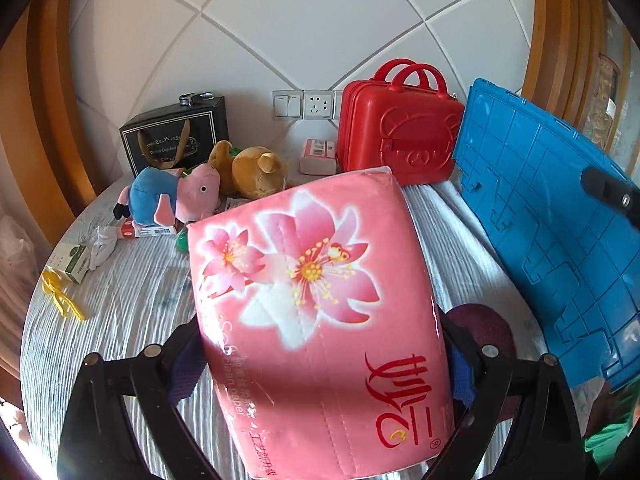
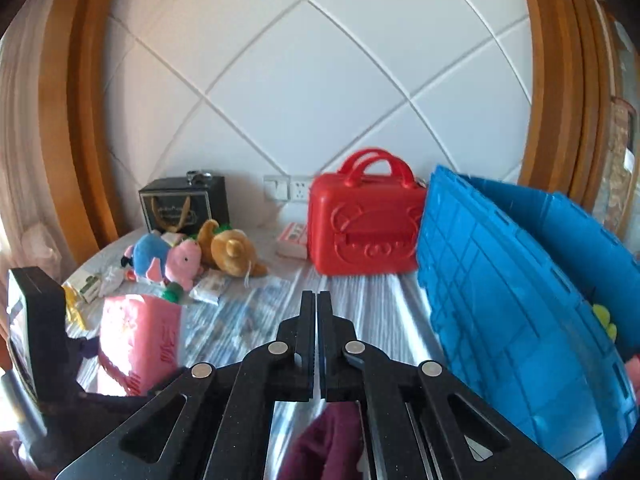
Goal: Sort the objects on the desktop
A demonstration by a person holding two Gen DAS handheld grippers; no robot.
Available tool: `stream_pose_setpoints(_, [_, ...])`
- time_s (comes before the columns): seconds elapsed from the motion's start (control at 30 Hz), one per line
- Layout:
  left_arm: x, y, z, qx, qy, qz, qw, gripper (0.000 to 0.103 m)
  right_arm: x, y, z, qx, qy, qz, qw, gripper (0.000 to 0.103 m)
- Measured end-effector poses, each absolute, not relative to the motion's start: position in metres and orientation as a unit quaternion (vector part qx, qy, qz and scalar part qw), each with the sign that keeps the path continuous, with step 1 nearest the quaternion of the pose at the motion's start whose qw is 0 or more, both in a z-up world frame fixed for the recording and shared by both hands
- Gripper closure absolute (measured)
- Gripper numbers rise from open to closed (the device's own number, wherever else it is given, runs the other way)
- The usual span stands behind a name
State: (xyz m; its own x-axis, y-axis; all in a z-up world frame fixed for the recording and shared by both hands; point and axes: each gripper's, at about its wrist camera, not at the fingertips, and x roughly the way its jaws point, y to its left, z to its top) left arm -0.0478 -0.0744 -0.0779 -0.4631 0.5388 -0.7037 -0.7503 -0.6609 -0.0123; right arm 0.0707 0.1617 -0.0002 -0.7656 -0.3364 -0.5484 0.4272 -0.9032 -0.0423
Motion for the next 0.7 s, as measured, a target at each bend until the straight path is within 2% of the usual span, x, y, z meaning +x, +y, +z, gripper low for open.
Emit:
stream_pose_setpoints(0.03, [-0.047, -0.075, -0.087, -0.355, 0.158, 0.838, 0.383, 0.006, 0.067, 0.171, -0.014, 0.301, 0.078, -0.931, 0.194, 0.082])
stream_pose_setpoints(0.07, [-0.046, -0.076, -0.099, -0.363, 0.167, 0.835, 0.380, 0.007, 0.065, 0.182, -0.032, 0.327, 0.072, -0.924, 0.183, 0.048])
stream_pose_setpoints(0.13, [-0.044, -0.074, -0.130, -0.392, 0.189, 0.820, 0.372, 0.007, 0.062, 0.206, -0.078, 0.382, 0.063, -0.908, 0.162, 0.007])
stream_pose_setpoints(0.27, [-0.038, -0.066, -0.193, -0.451, 0.220, 0.787, 0.359, 0.007, 0.055, 0.242, -0.171, 0.492, 0.039, -0.860, 0.125, 0.007])
stream_pose_setpoints(0.37, [-0.032, -0.060, -0.226, -0.470, 0.244, 0.773, 0.349, 0.007, 0.054, 0.254, -0.220, 0.556, 0.004, -0.824, 0.114, 0.007])
stream_pose_setpoints(0.5, [-0.027, -0.061, -0.243, -0.474, 0.263, 0.768, 0.342, 0.007, 0.069, 0.227, -0.234, 0.563, 0.015, -0.814, 0.144, 0.000])
stream_pose_setpoints(0.6, [-0.031, -0.065, -0.244, -0.467, 0.271, 0.771, 0.340, 0.007, 0.069, 0.202, -0.240, 0.563, 0.022, -0.811, 0.160, 0.000])
stream_pose_setpoints(0.7, [-0.038, -0.067, -0.245, -0.470, 0.266, 0.769, 0.342, 0.007, 0.058, 0.193, -0.259, 0.573, 0.025, -0.809, 0.132, 0.000])
